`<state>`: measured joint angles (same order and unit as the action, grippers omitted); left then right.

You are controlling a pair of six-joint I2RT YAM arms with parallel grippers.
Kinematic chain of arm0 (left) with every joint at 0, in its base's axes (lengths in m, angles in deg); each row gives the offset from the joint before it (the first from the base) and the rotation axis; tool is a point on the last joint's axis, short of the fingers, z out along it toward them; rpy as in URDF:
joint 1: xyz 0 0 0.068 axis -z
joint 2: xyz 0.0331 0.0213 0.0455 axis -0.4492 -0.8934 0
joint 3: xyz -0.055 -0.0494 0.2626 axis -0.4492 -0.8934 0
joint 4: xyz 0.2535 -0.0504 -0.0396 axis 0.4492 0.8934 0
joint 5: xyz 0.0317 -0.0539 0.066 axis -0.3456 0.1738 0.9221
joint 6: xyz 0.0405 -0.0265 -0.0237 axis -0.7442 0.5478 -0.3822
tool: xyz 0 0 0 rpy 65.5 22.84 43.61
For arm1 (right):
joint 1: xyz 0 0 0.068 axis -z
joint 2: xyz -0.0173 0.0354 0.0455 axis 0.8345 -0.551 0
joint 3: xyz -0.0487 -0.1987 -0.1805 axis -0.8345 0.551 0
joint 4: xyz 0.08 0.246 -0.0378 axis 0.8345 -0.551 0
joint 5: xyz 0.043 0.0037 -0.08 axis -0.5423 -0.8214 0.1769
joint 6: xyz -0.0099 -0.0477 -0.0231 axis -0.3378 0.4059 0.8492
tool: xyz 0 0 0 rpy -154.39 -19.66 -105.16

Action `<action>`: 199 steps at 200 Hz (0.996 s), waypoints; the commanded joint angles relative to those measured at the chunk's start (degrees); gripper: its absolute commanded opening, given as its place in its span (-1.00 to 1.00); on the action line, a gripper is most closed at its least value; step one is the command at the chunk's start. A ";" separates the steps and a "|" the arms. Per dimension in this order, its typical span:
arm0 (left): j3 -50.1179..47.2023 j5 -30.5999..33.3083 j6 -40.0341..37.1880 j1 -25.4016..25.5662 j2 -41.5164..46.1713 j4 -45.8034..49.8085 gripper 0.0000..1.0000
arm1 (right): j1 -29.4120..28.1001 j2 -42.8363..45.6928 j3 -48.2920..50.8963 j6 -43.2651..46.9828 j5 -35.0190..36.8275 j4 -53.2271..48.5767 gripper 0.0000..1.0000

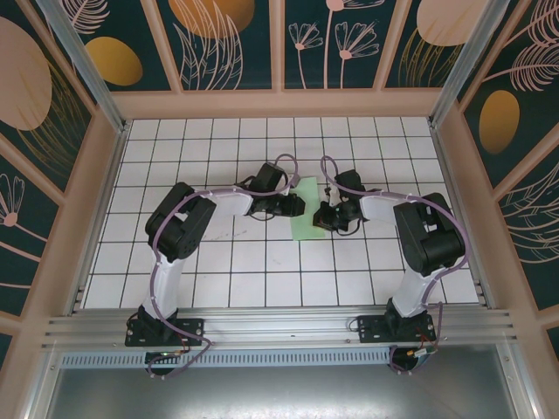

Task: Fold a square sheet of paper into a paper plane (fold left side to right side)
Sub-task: First fold the square sheet of paper in half at the center of the table.

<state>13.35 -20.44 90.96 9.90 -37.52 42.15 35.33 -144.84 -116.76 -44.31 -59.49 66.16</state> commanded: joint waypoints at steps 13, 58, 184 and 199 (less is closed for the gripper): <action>2.95 -2.86 0.50 -0.80 -1.66 0.26 -0.56 | -0.34 -2.23 0.86 1.00 3.81 -4.45 -0.85; 2.28 -2.16 0.37 -0.76 -3.34 -0.34 -0.56 | -0.33 -2.55 0.73 1.22 4.06 -4.71 -0.85; 2.85 3.40 0.41 -5.12 -4.67 -1.02 -0.58 | -0.27 -3.30 0.94 3.29 6.18 -7.69 -0.85; 4.60 3.84 0.15 -6.02 -5.35 -0.14 -0.58 | -0.21 -3.26 0.97 3.37 6.27 -7.77 -0.85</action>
<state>15.38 -21.34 91.35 7.13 -40.43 41.08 35.14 -145.08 -117.22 -42.38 -58.86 65.31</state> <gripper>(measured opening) 0.209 0.078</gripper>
